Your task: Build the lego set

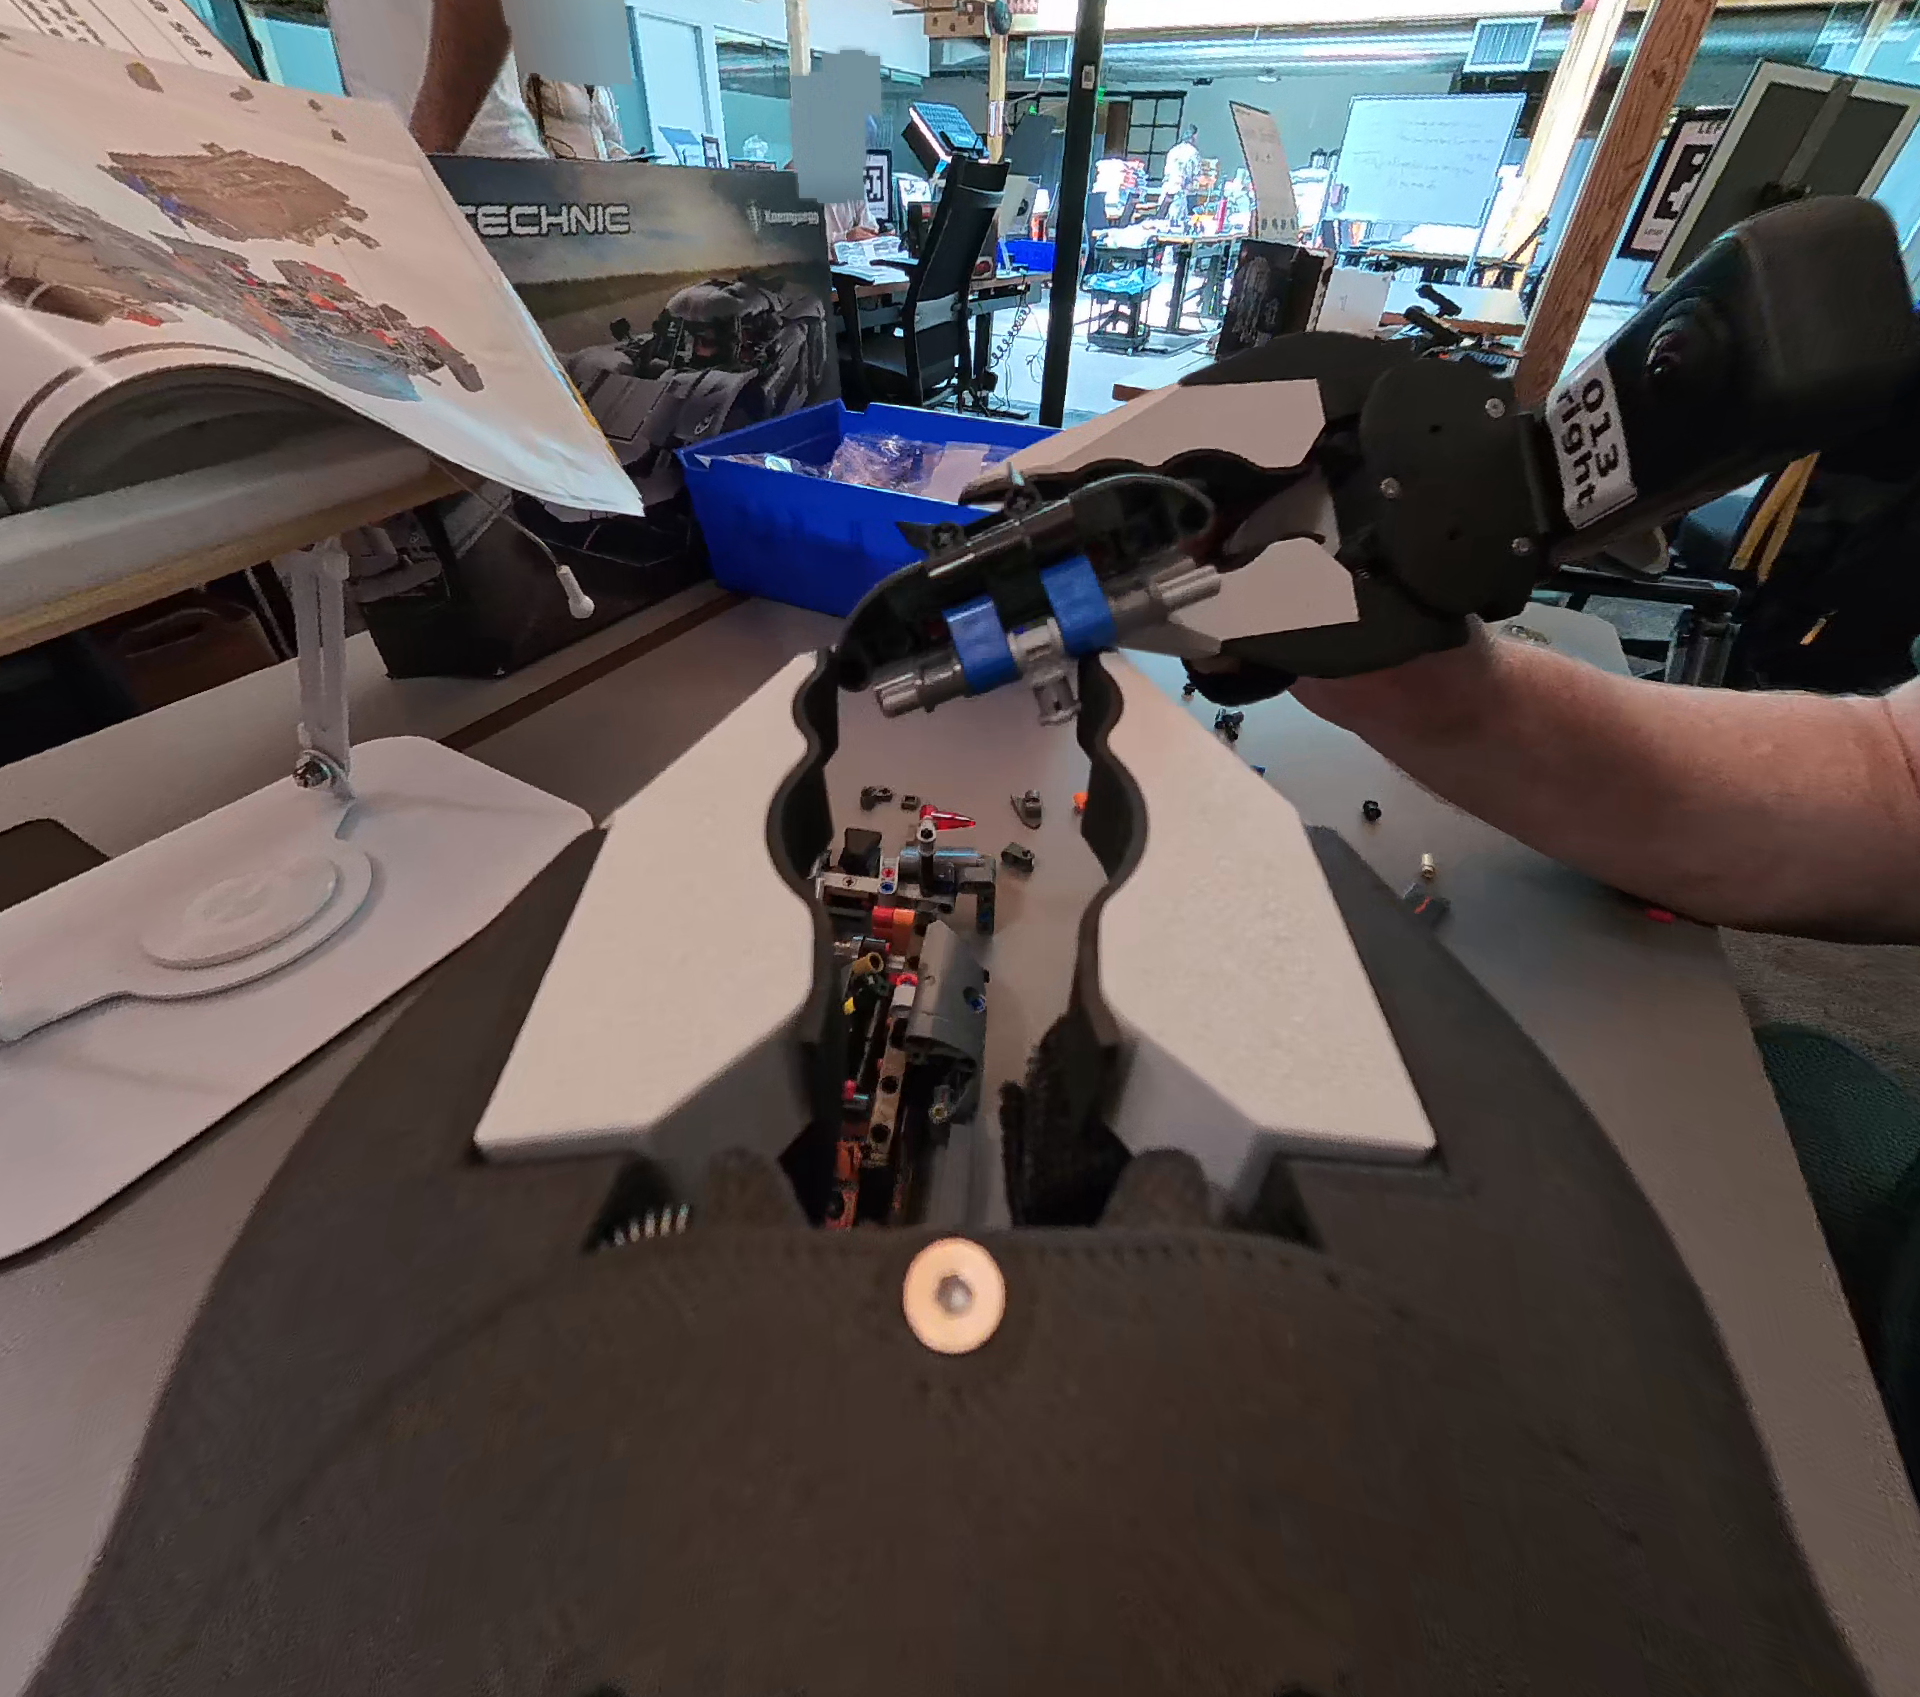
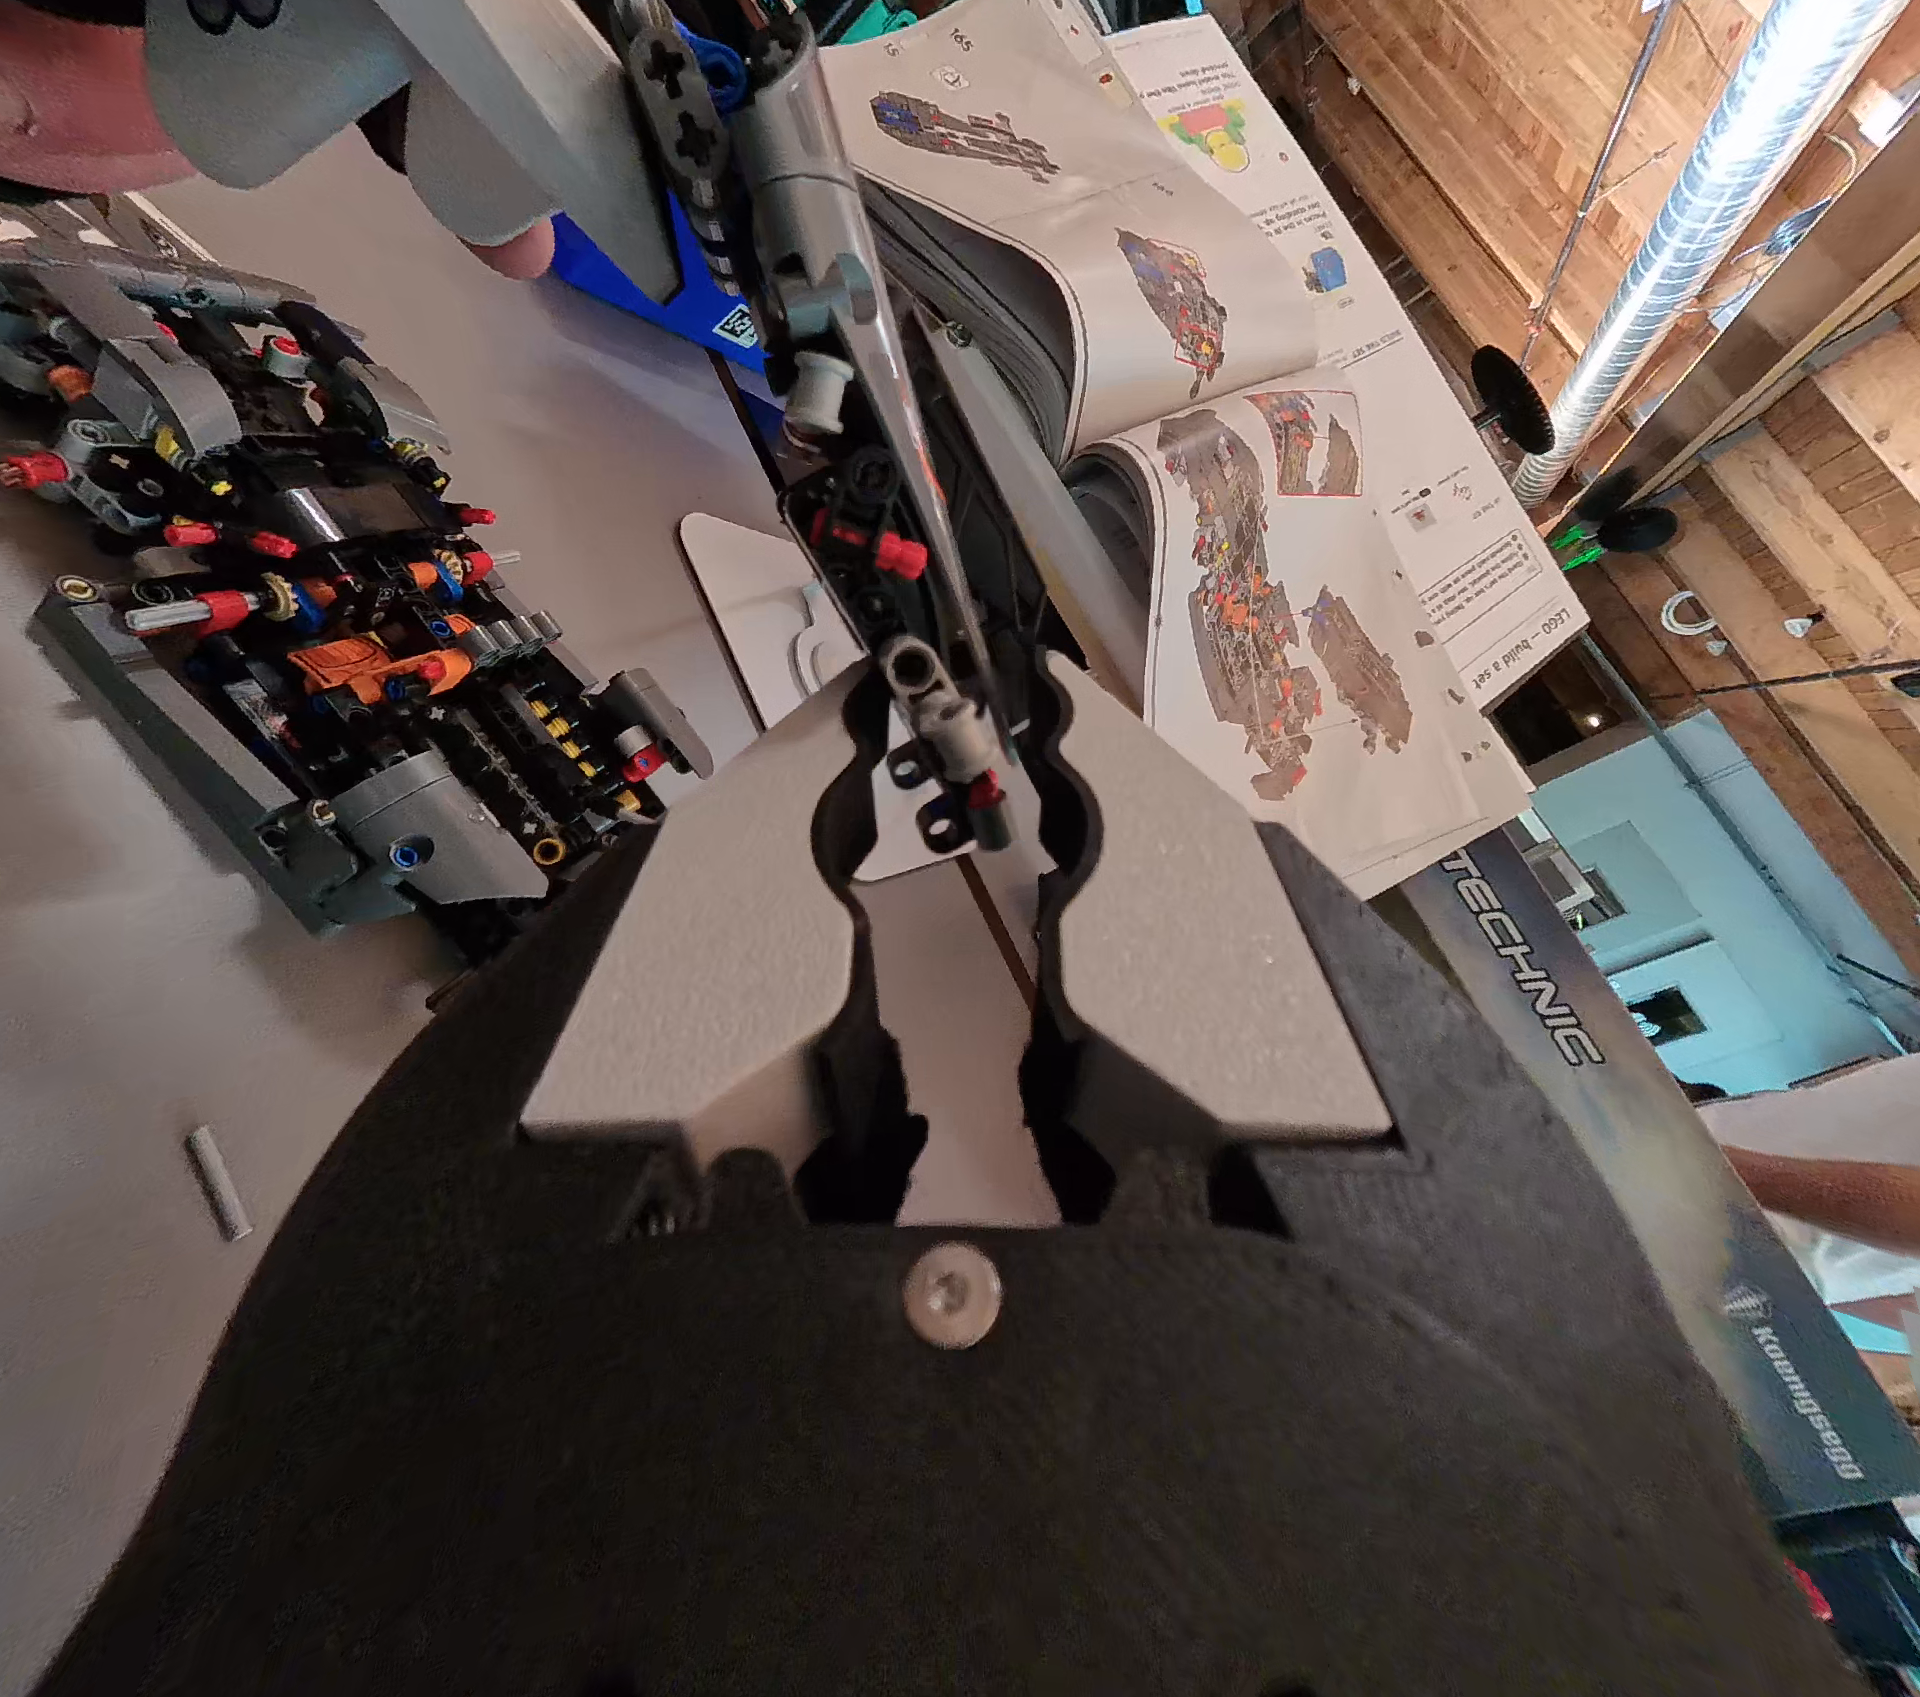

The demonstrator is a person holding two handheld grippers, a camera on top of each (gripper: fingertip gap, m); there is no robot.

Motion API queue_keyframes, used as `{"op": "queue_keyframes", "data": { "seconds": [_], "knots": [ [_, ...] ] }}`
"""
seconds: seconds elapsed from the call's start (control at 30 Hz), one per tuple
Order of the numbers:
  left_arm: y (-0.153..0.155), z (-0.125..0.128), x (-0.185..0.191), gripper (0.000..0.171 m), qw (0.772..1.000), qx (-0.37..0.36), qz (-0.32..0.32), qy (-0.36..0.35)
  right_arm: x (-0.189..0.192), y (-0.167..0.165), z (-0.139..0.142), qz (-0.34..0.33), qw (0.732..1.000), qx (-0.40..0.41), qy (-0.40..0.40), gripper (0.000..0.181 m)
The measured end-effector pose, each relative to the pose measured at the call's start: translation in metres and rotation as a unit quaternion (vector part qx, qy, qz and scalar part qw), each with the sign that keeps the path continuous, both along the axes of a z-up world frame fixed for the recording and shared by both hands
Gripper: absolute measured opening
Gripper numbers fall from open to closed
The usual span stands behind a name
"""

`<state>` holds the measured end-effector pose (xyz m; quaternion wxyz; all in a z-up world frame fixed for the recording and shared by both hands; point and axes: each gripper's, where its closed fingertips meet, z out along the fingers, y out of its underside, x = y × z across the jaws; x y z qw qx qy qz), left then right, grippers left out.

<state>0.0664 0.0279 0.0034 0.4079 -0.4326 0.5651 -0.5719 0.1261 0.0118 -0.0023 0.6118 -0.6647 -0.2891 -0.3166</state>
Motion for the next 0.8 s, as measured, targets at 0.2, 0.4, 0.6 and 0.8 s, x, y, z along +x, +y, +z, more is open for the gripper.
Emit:
{"op": "queue_keyframes", "data": {
  "seconds": [0.2,0.4,0.6,0.8],
  "knots": [
    [0.001,-0.003,0.007,0.044,1.0,-0.003,-0.018,-0.005,0.01,0.001,-0.004,-0.008,1.0,-0.007,0.019,0.025],
    [0.005,-0.007,0.018,0.045,0.999,-0.009,-0.036,0.002,0.017,0.003,-0.011,-0.011,0.999,-0.016,0.028,0.017],
    [0.006,-0.006,0.021,0.047,0.999,0.007,-0.033,-0.007,0.021,0.003,-0.012,-0.024,1.0,-0.011,0.009,0.015],
    [0.002,0.0,0.016,0.076,0.999,0.021,-0.035,0.028,0.026,0.005,-0.015,-0.044,0.999,-0.013,-0.019,0.015]
  ]
}}
